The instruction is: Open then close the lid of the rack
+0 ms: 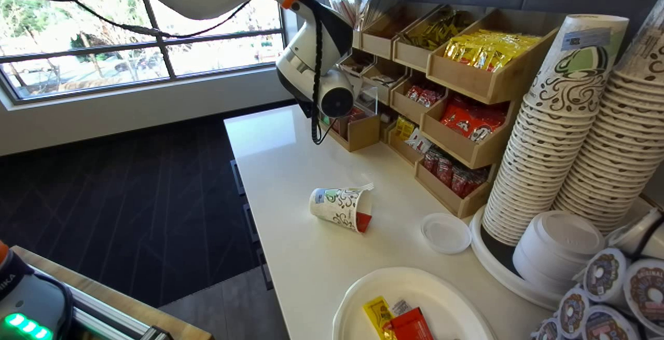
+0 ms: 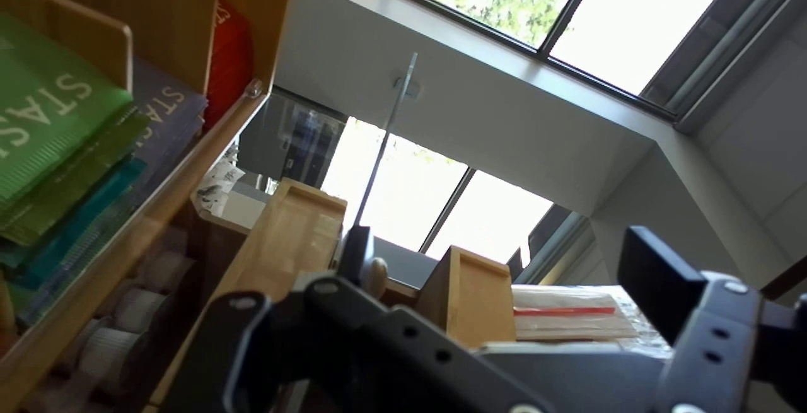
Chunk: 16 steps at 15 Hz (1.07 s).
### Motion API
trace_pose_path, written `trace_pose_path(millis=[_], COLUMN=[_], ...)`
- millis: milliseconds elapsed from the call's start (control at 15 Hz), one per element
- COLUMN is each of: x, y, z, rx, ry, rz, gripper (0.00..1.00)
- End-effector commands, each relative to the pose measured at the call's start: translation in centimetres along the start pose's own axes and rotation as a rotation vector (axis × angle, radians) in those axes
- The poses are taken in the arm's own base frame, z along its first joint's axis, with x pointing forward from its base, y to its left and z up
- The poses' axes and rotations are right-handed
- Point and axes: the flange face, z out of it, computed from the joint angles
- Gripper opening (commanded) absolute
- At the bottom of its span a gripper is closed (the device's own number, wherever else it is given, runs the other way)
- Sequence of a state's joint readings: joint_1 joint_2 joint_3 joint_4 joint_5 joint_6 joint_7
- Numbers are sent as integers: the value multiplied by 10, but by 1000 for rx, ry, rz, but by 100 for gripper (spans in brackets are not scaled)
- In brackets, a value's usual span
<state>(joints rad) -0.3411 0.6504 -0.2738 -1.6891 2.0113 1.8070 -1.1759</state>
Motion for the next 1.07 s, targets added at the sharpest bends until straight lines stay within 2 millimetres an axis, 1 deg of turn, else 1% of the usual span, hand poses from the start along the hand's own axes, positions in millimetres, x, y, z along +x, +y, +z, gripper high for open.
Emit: trace_pose_path(millis=[0,600,1000], x=[-5,-5,-10], y=[-1,2,8], z=[-7,-8,-8], rx=[-27,-37,-45], ry=[-22,-31,-39], rz=[39,77,112], gripper=[100,100,100])
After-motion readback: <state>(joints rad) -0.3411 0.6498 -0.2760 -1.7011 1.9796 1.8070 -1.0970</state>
